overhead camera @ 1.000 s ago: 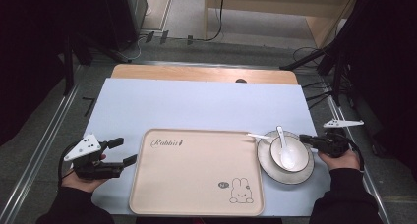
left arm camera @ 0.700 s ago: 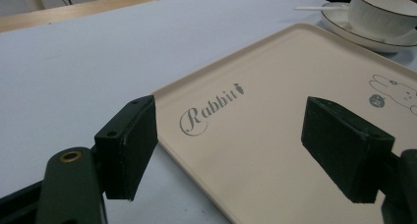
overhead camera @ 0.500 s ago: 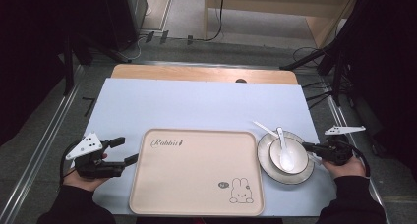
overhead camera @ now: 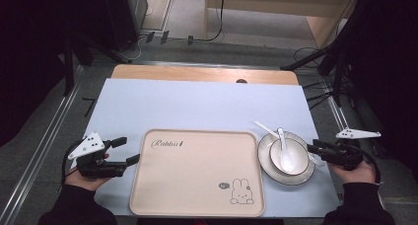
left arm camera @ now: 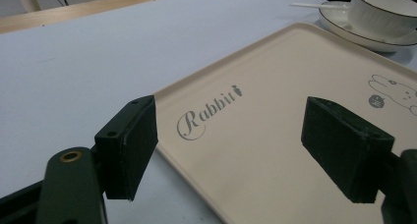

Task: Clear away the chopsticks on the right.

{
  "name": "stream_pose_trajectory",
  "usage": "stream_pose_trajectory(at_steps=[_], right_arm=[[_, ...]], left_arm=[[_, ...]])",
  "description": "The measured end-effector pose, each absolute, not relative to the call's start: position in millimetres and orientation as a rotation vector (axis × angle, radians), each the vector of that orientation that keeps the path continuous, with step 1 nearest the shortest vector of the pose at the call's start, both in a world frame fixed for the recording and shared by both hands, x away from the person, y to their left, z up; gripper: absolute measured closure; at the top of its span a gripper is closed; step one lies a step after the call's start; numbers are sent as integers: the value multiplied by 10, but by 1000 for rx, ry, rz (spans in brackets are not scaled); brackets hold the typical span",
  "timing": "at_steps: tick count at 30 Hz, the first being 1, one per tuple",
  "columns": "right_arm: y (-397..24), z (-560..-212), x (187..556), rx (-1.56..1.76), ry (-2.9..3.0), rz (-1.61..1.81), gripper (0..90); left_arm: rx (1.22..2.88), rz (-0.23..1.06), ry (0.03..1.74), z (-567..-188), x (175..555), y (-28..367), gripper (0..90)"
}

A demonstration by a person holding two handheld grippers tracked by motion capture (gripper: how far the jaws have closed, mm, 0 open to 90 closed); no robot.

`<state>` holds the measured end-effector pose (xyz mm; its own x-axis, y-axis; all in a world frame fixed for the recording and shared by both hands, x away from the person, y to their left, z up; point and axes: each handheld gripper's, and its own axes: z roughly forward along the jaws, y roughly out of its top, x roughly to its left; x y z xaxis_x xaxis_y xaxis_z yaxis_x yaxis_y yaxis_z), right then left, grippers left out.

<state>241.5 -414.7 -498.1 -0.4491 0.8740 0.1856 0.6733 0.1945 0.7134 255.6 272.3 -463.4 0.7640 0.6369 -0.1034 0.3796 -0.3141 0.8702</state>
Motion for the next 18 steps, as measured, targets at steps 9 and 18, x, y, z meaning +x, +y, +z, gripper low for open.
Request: stream_pose_trajectory(at_steps=[9, 18], right_arm=[[-4035, -5066, 2467, 1425, 2329, 1053, 710], [-4041, -5144, 2567, 1437, 2380, 1042, 799]], left_arm=[[1942, 320, 772, -4634, 2555, 2729, 220], [1944, 320, 772, -4636, 2557, 2728, 221]])
